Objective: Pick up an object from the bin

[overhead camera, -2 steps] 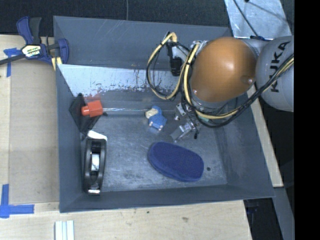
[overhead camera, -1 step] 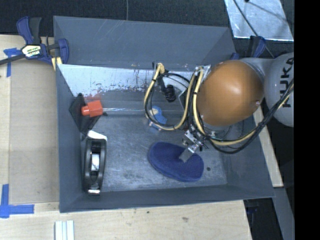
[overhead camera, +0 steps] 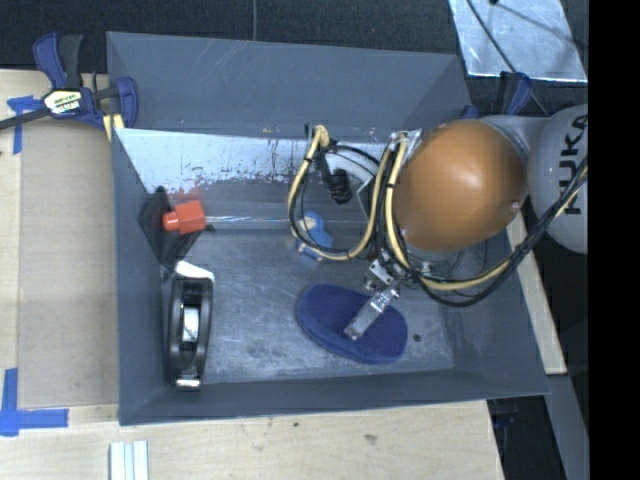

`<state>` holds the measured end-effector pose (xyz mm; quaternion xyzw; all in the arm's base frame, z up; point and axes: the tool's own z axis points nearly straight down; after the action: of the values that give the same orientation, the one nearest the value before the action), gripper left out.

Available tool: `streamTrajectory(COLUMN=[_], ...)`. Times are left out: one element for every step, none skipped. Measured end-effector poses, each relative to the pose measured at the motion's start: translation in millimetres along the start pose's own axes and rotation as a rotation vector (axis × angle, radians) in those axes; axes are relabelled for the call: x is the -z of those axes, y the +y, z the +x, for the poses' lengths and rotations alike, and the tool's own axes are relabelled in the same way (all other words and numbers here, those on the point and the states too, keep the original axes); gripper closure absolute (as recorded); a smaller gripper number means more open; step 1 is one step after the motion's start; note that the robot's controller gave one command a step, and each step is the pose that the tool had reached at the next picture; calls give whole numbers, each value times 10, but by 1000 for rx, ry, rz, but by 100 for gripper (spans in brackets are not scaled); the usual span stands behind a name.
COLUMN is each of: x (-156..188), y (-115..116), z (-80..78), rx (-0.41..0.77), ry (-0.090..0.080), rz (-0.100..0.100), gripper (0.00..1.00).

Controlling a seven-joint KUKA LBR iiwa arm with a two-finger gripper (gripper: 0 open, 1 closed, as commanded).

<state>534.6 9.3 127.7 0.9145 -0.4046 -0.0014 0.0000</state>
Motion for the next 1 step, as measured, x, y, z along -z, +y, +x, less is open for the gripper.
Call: streamTrajectory(x=[-601], y=[106], z=[87], rx=[20], ry=[-3], rz=[0], gripper=[0])
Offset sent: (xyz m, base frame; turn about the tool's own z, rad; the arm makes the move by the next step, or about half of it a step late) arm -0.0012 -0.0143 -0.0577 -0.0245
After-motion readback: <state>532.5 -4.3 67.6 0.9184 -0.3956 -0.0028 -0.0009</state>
